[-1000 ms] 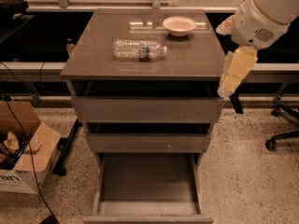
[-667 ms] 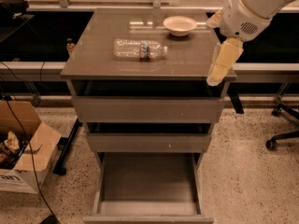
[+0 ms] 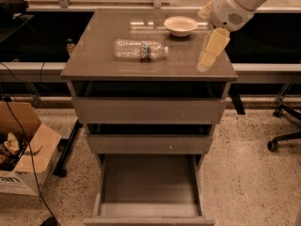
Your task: Place water bottle into bottom drawer
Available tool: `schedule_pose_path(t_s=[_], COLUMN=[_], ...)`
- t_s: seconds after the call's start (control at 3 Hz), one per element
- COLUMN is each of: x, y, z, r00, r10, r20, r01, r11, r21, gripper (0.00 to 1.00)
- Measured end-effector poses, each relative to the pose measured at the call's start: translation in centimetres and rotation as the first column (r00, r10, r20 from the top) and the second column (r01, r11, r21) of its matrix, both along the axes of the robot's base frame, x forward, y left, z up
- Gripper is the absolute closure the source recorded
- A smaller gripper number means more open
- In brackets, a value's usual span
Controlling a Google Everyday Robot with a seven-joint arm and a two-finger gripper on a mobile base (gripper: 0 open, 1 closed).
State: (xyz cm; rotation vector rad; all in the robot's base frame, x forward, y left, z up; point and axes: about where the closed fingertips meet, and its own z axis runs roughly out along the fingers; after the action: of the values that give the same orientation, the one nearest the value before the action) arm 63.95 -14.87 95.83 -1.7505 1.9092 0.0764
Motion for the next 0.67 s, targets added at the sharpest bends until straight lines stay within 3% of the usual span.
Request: schedule_pose_path(t_s=[0.33, 0.67], x=[1.3, 3.6], y=[2.4, 6.6], z=[-0.4, -2.0], r00=[0.9998, 0.9994], r10=[0.004, 0.030], r20=[0.017, 0.015], r01=[-0.003, -0.029], r11=[1.000, 0.998], r21=[-0.024, -0.061], gripper=[0.00, 0.00])
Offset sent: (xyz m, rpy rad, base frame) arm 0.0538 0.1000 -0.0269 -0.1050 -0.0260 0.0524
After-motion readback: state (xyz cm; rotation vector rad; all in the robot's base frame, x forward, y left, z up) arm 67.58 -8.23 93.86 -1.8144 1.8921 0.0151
